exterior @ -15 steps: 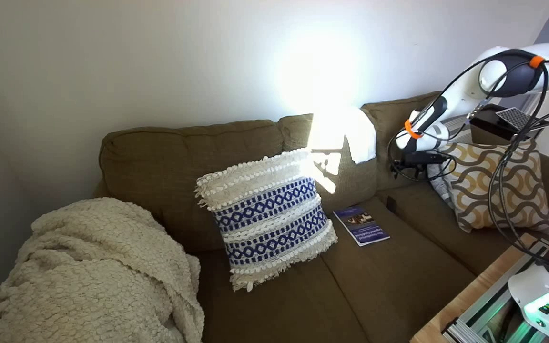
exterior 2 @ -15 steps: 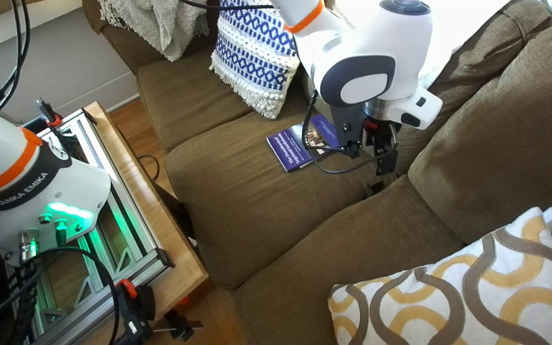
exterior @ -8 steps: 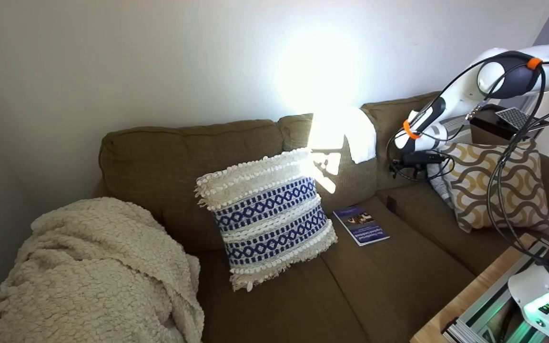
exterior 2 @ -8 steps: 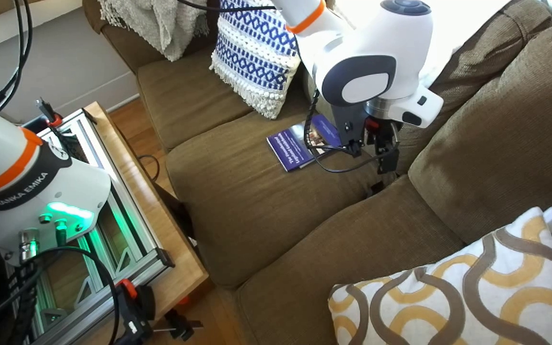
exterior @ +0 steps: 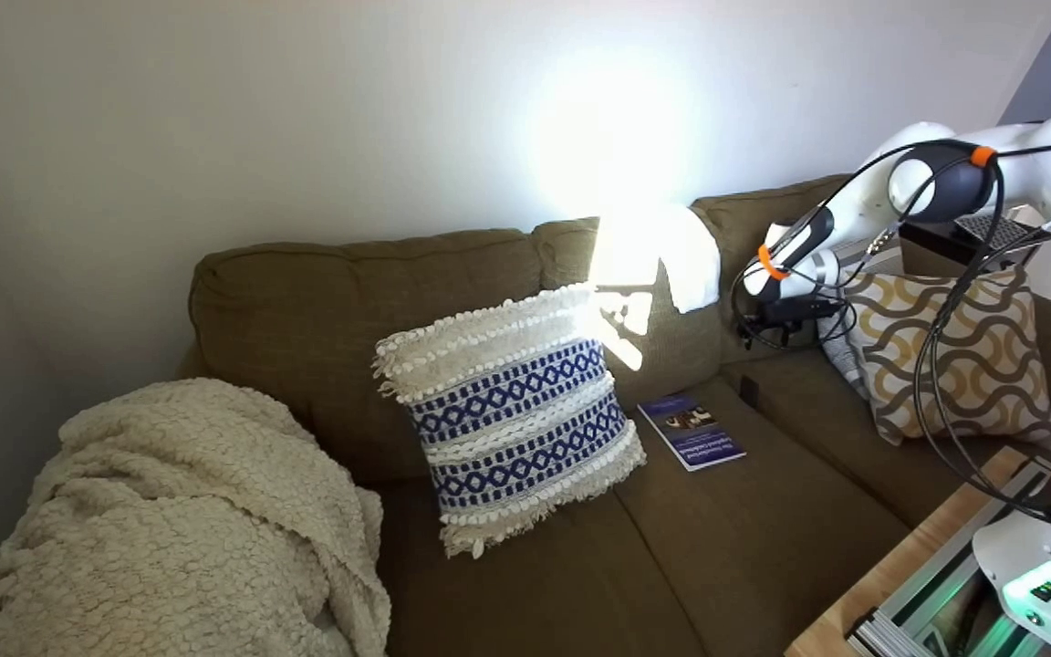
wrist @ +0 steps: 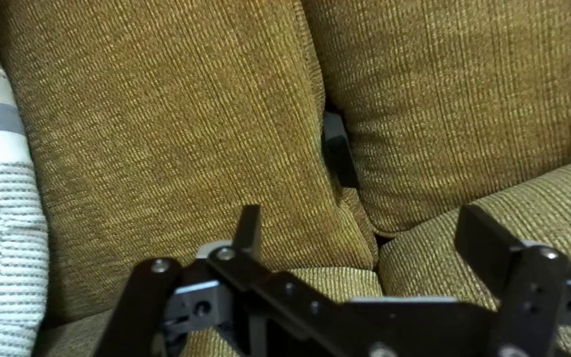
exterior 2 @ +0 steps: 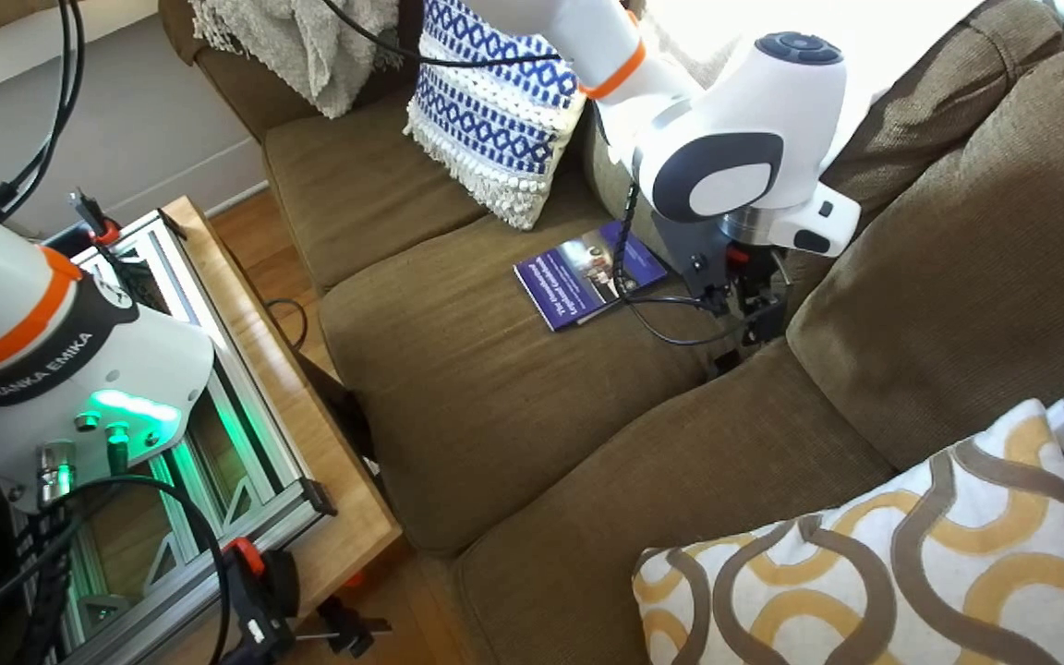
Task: Pick up the black remote and put it on the middle cushion of the couch
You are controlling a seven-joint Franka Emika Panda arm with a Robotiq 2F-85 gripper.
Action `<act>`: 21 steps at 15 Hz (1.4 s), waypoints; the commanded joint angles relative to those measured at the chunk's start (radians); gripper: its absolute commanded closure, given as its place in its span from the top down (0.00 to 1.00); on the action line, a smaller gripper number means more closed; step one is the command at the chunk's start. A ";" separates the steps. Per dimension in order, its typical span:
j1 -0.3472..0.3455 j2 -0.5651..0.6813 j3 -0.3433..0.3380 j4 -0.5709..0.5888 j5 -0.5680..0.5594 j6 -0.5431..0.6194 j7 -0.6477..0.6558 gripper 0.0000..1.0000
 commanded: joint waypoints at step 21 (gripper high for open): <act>-0.033 0.365 -0.010 0.482 -0.089 -0.245 -0.120 0.97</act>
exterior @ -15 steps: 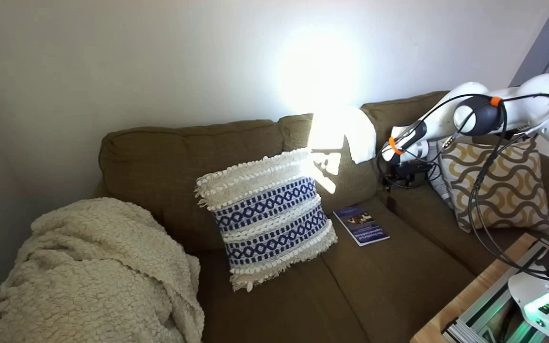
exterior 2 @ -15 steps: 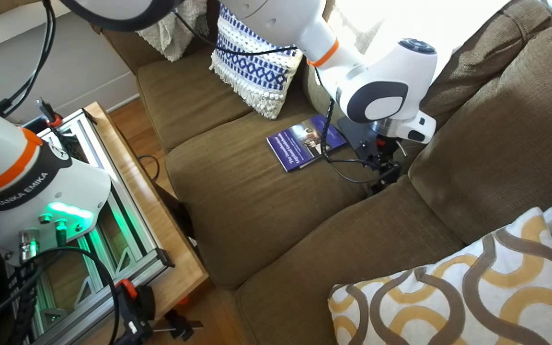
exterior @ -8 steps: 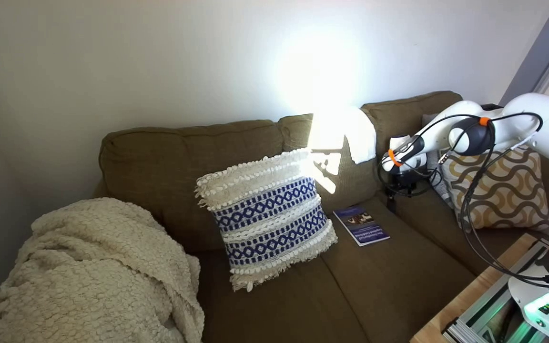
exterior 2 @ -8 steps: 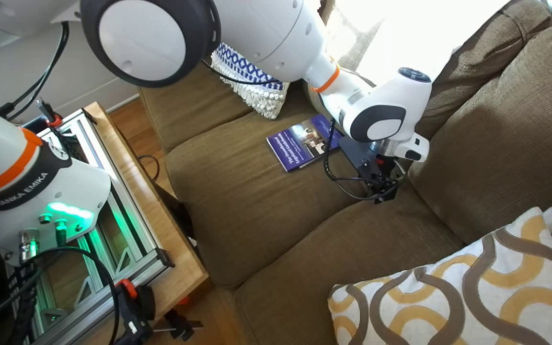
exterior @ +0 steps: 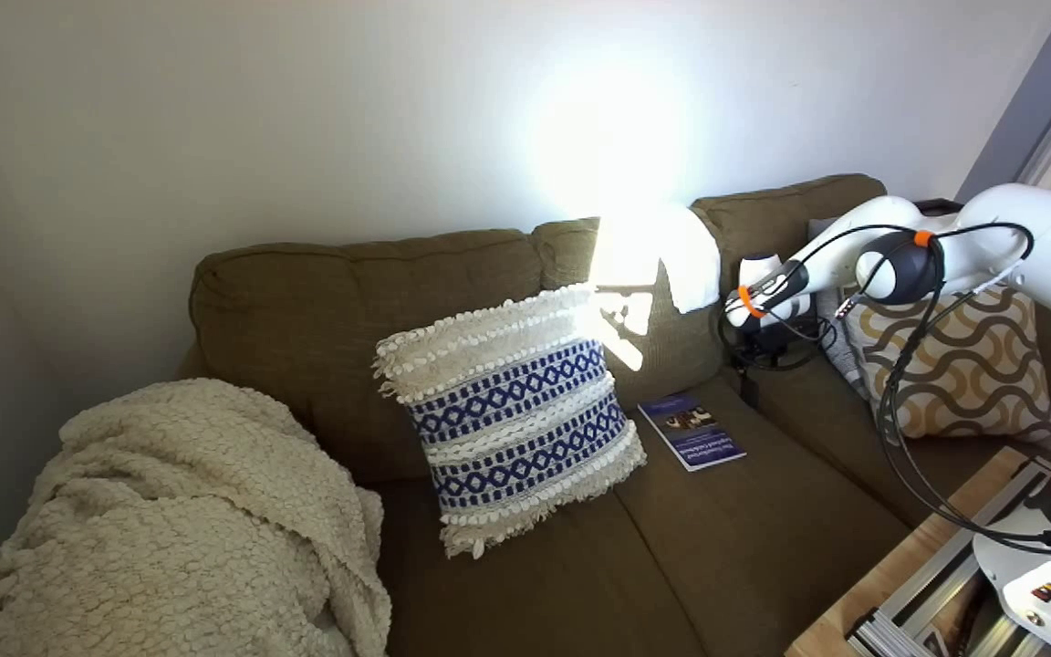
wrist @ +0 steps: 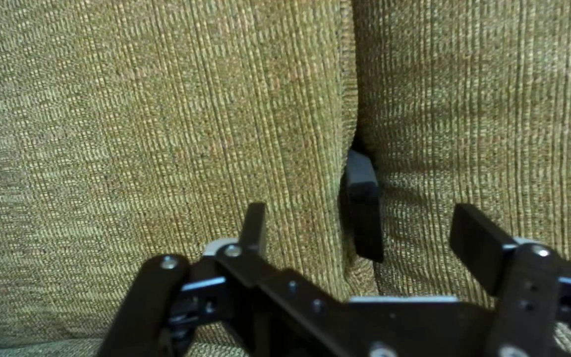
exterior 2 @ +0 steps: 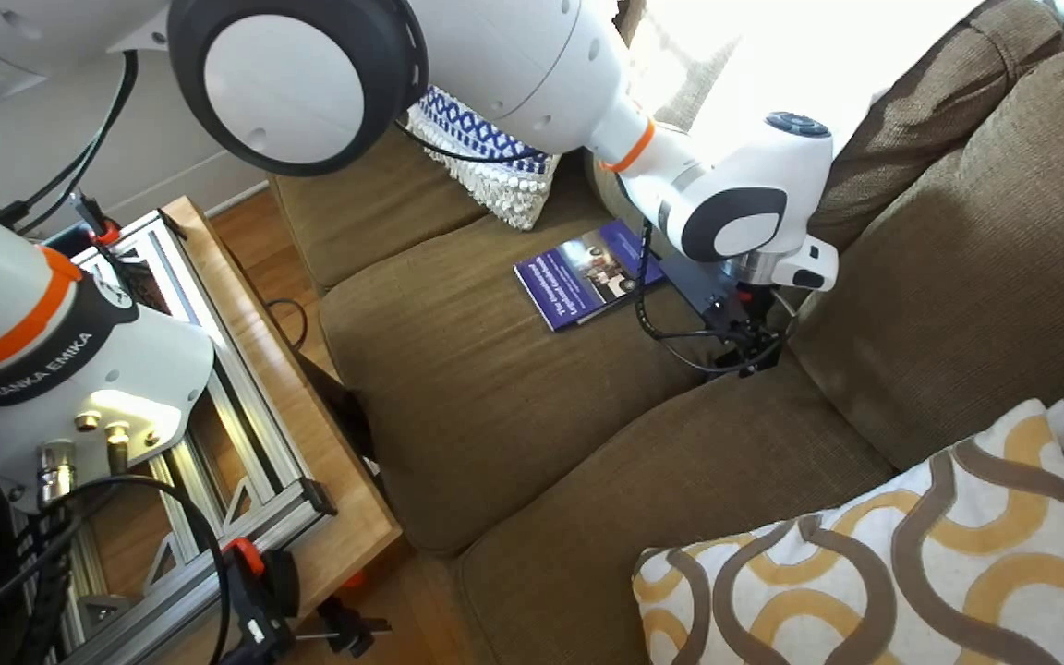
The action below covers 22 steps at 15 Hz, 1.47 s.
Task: Pick up the black remote and put it on the middle cushion of the couch
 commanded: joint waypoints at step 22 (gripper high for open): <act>-0.013 -0.001 0.039 -0.056 -0.024 0.035 -0.028 0.95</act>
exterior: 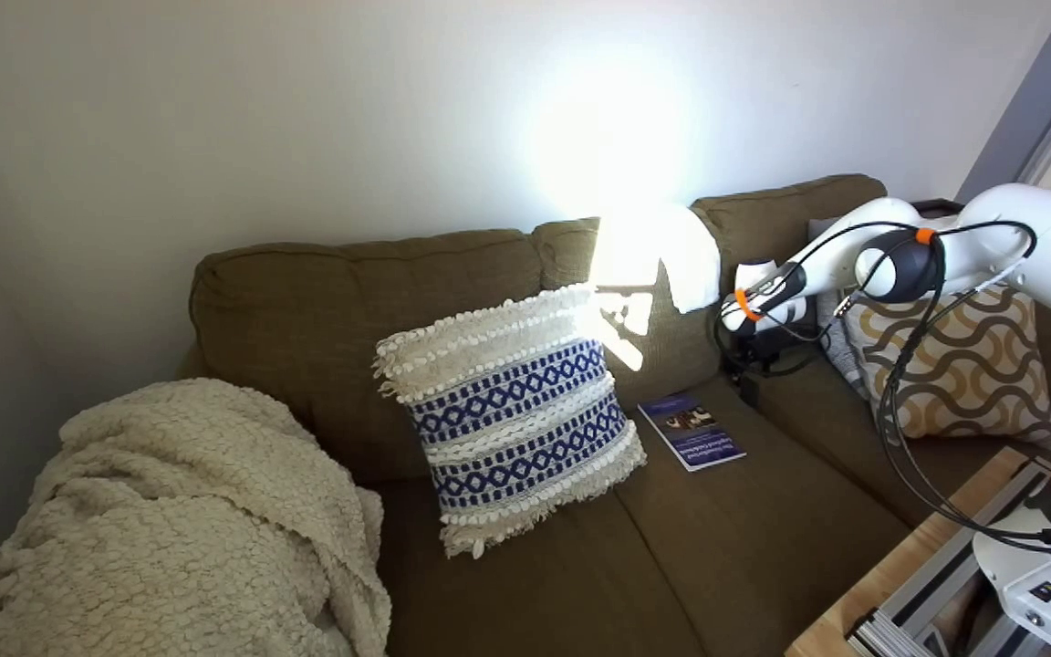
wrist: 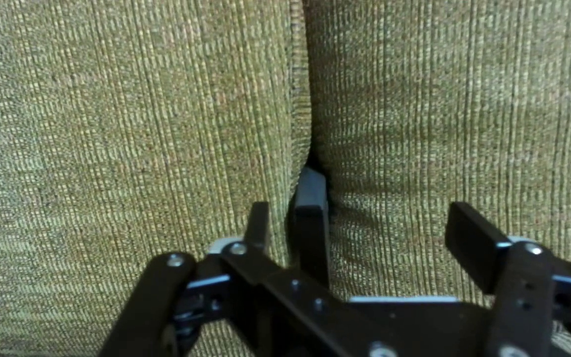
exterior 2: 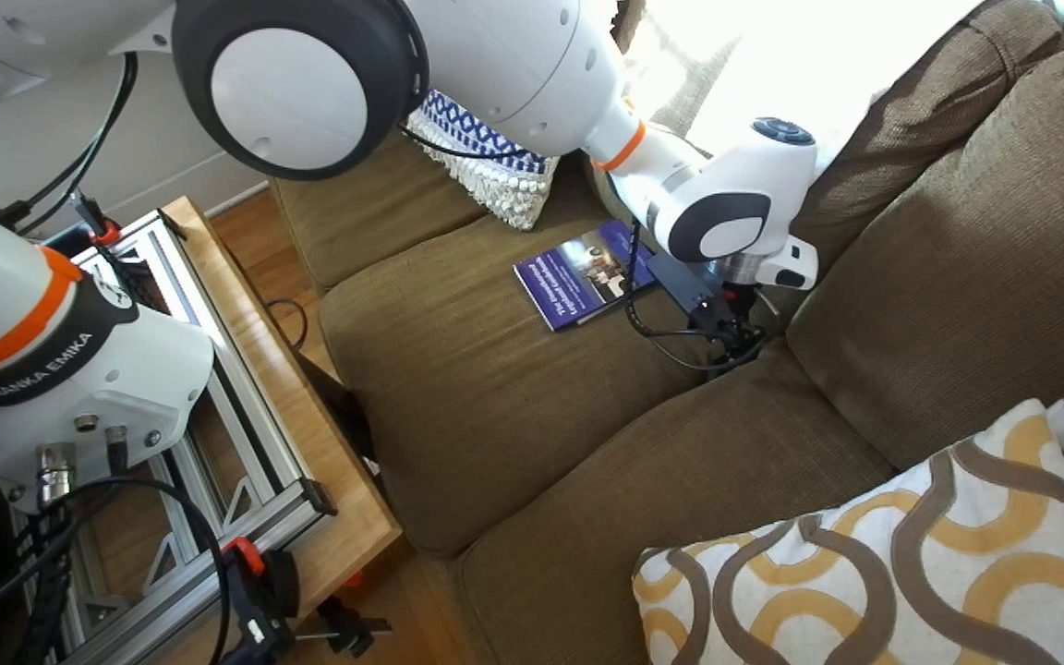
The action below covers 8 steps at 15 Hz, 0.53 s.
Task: Pick up the black remote and put it on the middle cushion of the couch
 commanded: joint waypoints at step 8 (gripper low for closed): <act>-0.026 0.000 -0.018 -0.105 -0.014 0.230 0.007 1.00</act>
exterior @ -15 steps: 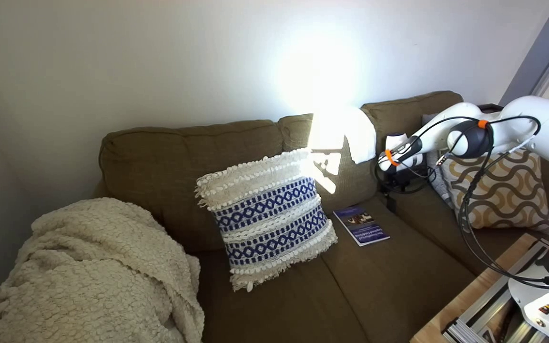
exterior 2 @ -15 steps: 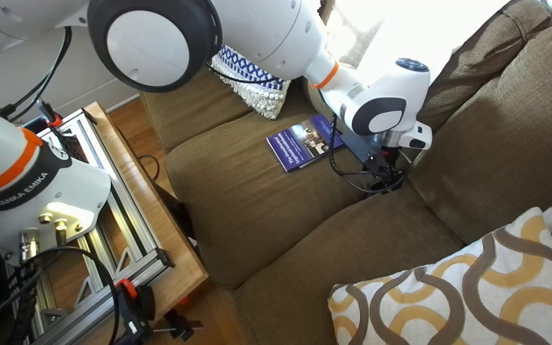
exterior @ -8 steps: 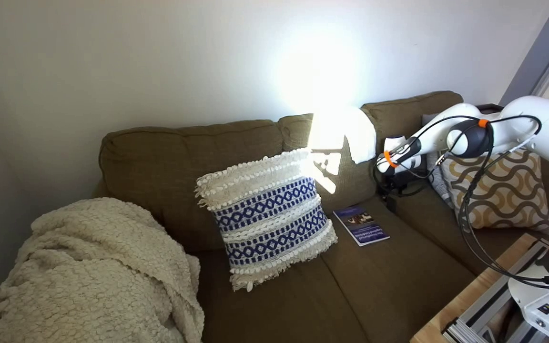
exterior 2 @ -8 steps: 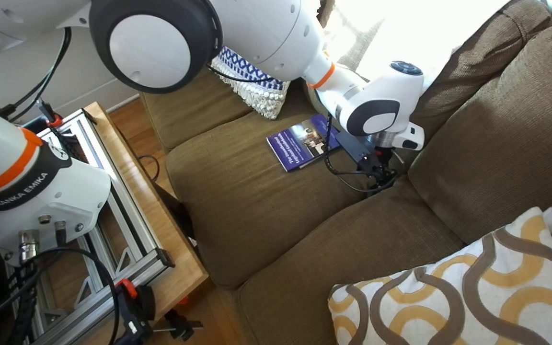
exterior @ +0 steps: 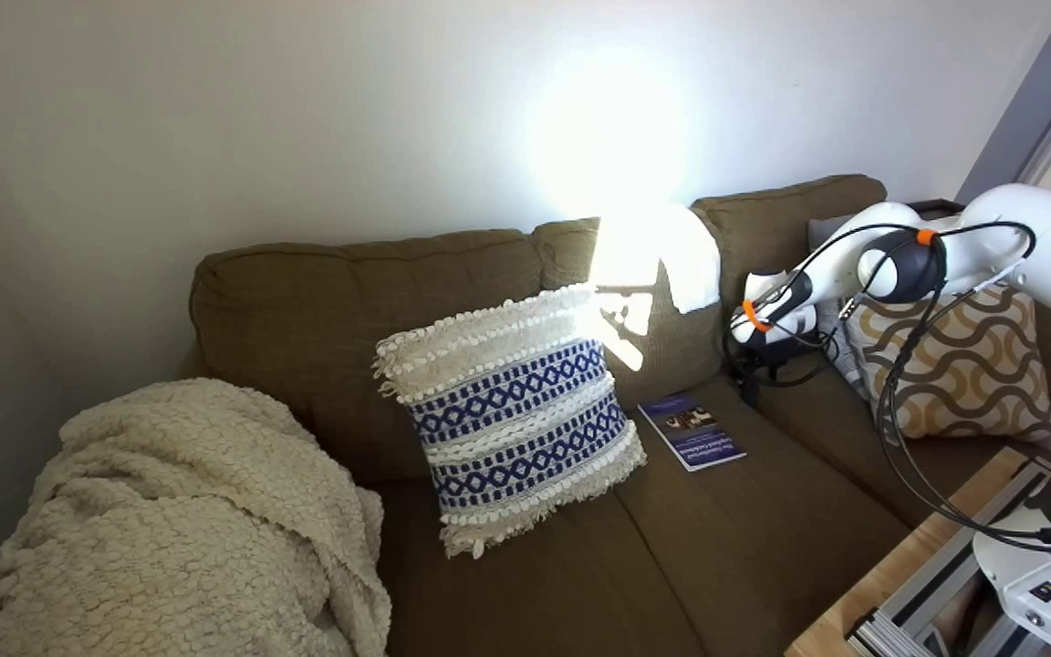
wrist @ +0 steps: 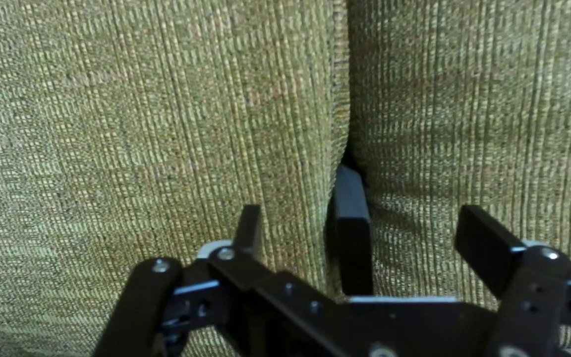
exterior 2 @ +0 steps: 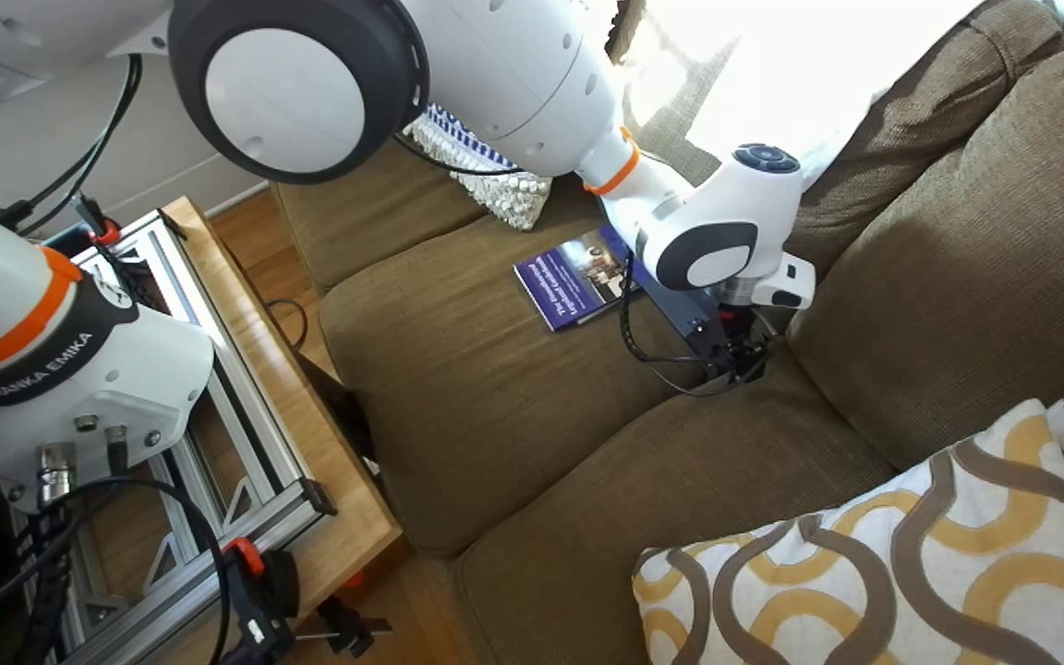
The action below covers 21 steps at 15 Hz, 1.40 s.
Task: Pick up the black remote and put it on the middle cushion of the couch
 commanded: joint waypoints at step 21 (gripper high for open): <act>-0.013 0.000 0.015 -0.062 -0.018 0.147 -0.063 0.71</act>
